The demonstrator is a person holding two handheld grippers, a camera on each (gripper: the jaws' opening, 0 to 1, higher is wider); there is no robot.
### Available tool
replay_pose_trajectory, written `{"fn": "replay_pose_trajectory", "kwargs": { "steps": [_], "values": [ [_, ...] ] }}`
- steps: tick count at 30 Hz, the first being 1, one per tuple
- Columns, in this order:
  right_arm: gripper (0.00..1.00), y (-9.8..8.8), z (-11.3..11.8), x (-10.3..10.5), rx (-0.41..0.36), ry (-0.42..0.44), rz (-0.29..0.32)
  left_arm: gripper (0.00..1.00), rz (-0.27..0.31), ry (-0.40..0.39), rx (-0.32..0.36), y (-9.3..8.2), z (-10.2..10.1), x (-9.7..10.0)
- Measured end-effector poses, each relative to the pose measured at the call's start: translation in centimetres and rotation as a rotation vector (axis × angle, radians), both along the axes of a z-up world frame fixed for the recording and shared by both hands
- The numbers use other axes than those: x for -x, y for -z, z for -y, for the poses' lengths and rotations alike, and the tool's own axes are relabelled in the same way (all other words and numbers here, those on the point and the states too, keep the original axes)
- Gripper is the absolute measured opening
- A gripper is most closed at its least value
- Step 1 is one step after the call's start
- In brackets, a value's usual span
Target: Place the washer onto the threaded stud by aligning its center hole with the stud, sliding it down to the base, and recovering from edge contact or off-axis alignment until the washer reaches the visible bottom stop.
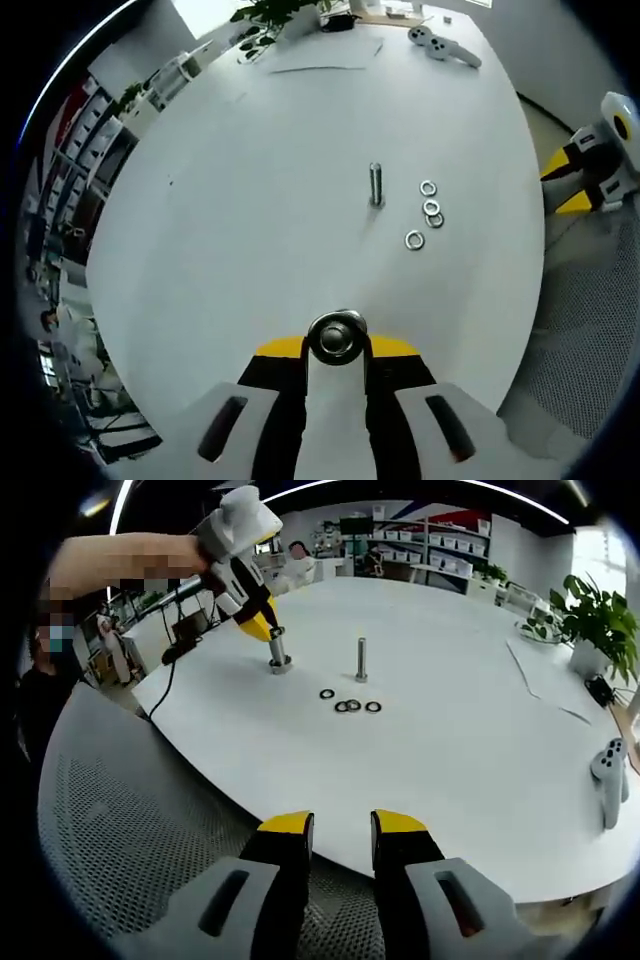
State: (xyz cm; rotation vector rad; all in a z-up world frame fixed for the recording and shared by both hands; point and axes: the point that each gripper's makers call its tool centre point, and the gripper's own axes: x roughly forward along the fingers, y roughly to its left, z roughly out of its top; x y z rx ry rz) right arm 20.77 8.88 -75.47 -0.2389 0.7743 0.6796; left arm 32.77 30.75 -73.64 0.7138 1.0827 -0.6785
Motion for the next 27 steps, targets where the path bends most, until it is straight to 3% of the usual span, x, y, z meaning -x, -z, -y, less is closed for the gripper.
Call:
{"fn": "replay_pose_trajectory", "kwargs": {
  "steps": [15,23,27],
  "values": [
    [0.25,0.0,0.1,-0.1,-0.002,0.005,0.000,0.19,-0.077,-0.014,-0.026,3.9,0.0,-0.1],
    [0.25,0.0,0.1,-0.1,-0.004,0.006,0.001,0.20,-0.097,-0.041,0.002,4.2,0.2,-0.3],
    [0.25,0.0,0.1,-0.1,-0.007,0.006,0.003,0.21,-0.098,-0.023,-0.026,4.7,-0.2,0.3]
  ]
}}
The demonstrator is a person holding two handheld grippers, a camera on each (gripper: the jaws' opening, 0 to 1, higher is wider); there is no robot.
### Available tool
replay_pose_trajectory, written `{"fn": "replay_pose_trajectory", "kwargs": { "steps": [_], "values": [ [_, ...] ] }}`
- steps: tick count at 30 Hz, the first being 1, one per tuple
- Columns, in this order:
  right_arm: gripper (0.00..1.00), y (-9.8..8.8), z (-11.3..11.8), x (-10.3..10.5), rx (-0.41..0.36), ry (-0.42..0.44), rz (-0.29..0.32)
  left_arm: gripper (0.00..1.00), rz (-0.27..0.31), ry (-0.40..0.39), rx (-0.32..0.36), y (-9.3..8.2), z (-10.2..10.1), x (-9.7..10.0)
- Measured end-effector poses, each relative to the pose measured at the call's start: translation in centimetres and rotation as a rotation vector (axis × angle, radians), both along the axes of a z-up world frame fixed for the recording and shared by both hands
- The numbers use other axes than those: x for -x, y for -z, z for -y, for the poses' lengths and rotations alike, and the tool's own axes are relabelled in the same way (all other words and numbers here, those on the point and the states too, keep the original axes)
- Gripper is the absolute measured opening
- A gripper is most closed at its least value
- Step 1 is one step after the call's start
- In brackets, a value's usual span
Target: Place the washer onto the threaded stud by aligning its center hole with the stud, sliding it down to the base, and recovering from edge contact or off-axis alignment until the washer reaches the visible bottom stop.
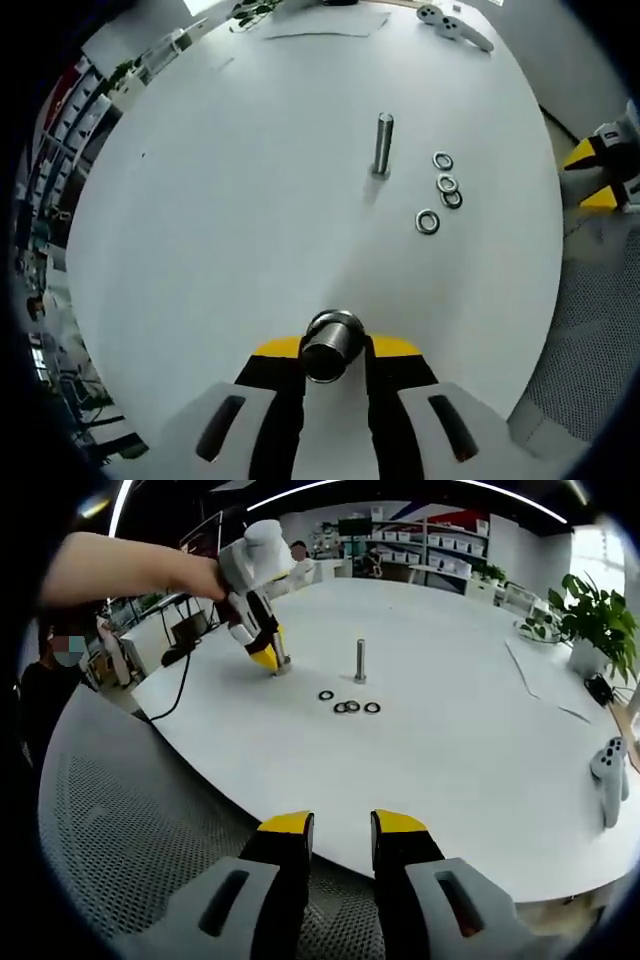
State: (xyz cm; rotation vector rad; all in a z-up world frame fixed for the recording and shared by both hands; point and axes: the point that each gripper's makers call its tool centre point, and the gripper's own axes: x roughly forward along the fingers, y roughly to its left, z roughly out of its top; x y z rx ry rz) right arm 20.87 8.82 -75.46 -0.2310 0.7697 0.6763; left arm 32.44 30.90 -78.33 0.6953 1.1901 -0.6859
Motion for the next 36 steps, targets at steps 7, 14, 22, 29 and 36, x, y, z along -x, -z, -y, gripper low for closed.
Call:
{"fn": "replay_pose_trajectory", "kwargs": {
  "steps": [7,14,22,29,36],
  "values": [
    [0.25,0.0,0.0,0.0,0.001,0.001,-0.001,0.23,-0.018,-0.066,0.038,-0.2,-0.8,1.5],
    [0.25,0.0,0.0,0.0,0.001,0.006,-0.001,0.21,-0.043,-0.198,0.148,0.0,-0.9,4.3],
    [0.26,-0.1,0.0,0.0,-0.004,0.006,0.003,0.22,-0.045,-0.184,0.138,-0.3,-0.7,7.8],
    [0.26,-0.2,-0.1,0.0,-0.009,-0.002,0.008,0.22,-0.047,-0.195,0.161,-0.2,0.0,9.8],
    [0.25,0.0,-0.1,0.2,-0.004,-0.006,-0.009,0.21,-0.081,-0.163,0.131,0.7,0.3,11.1]
  ]
}}
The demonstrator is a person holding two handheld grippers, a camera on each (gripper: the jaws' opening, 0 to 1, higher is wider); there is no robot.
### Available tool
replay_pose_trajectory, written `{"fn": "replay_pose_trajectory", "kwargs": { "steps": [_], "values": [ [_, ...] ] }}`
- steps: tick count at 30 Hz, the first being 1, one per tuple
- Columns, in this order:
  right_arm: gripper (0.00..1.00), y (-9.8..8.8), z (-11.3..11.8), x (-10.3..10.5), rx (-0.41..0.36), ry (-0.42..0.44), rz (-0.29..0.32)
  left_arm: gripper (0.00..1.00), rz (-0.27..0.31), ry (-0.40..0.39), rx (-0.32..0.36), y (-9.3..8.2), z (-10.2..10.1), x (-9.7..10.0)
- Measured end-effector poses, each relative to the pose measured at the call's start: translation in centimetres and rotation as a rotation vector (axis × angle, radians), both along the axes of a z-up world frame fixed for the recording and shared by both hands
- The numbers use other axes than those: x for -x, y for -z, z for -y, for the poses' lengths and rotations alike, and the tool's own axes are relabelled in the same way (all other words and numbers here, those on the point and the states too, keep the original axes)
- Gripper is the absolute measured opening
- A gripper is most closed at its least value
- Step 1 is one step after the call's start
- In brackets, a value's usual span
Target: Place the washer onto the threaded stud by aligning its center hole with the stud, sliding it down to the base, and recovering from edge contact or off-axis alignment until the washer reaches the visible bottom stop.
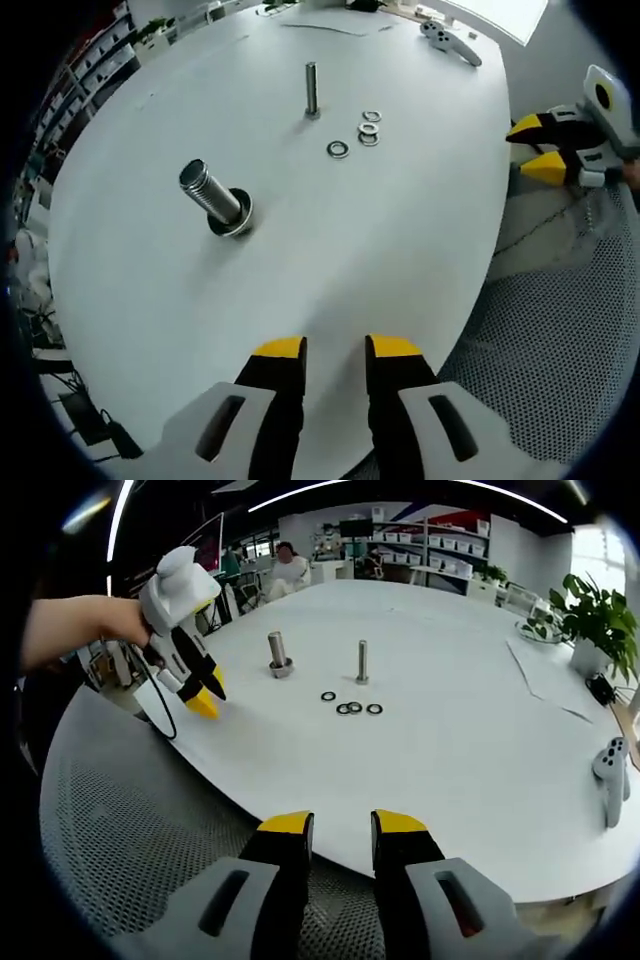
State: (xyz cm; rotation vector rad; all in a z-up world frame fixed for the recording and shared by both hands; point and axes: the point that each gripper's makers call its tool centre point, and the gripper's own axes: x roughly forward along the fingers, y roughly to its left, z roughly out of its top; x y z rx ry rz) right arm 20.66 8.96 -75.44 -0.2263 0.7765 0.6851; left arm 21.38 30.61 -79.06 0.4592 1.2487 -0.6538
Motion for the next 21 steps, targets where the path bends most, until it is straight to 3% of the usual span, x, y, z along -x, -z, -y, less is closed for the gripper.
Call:
{"fn": "replay_pose_trajectory", "kwargs": {
  "steps": [6,21],
  "values": [
    [0.25,0.2,0.1,0.1,0.005,0.001,-0.011,0.20,-0.015,0.020,-0.022,0.7,0.0,-0.3],
    [0.25,0.4,0.1,0.3,0.007,-0.005,-0.024,0.16,0.016,0.047,-0.009,-0.3,1.4,-2.1]
  ]
}}
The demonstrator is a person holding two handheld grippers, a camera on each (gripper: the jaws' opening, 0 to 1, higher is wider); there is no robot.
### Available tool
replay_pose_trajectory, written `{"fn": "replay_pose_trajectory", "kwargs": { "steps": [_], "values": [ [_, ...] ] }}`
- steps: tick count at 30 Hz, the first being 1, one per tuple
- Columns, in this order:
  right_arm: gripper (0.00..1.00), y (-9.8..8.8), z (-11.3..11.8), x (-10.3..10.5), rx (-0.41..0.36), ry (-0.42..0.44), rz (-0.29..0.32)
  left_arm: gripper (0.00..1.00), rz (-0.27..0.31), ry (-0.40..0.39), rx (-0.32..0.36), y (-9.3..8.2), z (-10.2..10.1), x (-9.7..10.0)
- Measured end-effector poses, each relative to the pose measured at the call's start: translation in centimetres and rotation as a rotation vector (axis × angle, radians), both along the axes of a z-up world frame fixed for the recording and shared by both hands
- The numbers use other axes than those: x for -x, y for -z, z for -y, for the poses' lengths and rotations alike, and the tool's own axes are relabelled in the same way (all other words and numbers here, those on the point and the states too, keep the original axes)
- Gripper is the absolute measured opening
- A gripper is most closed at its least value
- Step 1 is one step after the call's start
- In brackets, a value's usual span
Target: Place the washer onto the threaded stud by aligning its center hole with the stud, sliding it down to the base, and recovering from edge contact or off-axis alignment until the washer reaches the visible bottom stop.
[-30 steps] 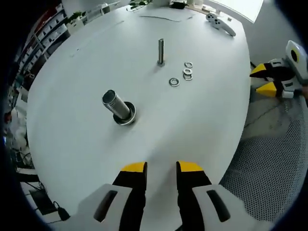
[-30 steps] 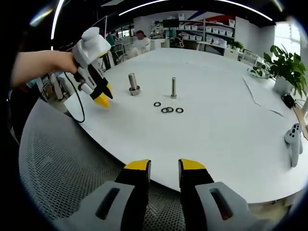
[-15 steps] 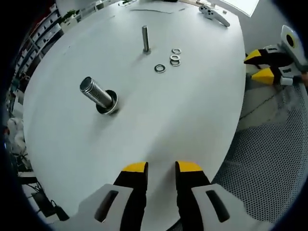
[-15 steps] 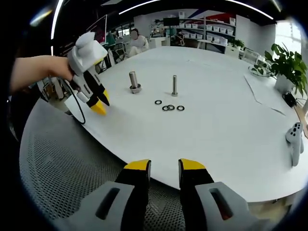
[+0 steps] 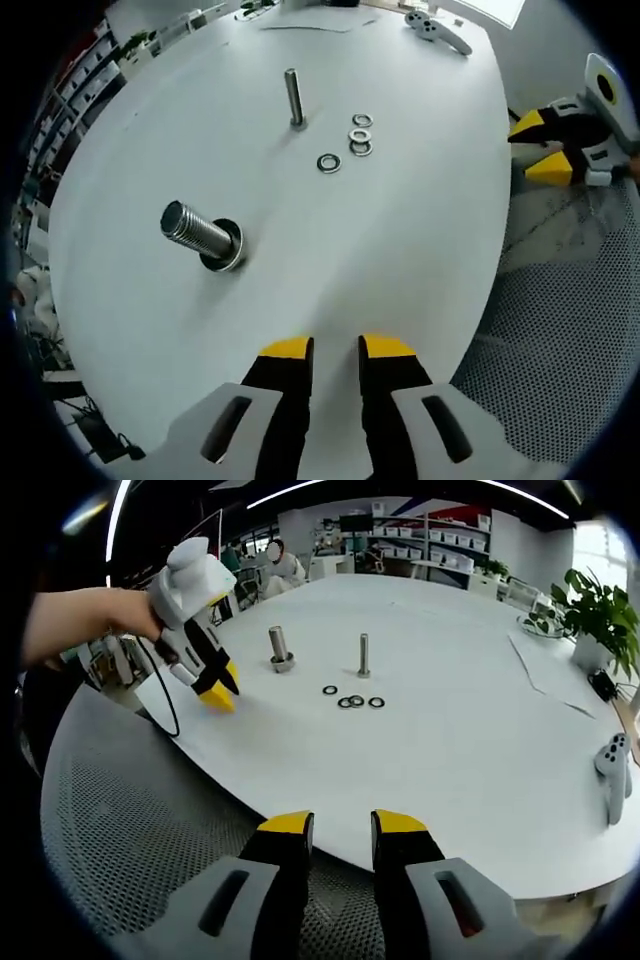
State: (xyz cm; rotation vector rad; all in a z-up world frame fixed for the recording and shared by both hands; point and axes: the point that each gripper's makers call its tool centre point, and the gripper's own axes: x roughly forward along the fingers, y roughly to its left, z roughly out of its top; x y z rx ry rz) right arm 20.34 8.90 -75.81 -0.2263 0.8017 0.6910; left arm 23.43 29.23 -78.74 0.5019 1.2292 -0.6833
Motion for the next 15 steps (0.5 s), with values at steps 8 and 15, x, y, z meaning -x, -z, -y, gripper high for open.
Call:
{"fn": "replay_pose_trajectory", "kwargs": {
  "steps": [8,15],
  "values": [
    [0.26,0.0,-0.1,0.0,0.001,-0.005,-0.001,0.25,0.026,0.031,0.069,-0.8,2.0,-1.1],
    [0.26,-0.1,0.0,-0.1,-0.004,0.003,0.009,0.32,0.066,0.082,0.066,-1.1,3.8,-2.5]
  ]
}}
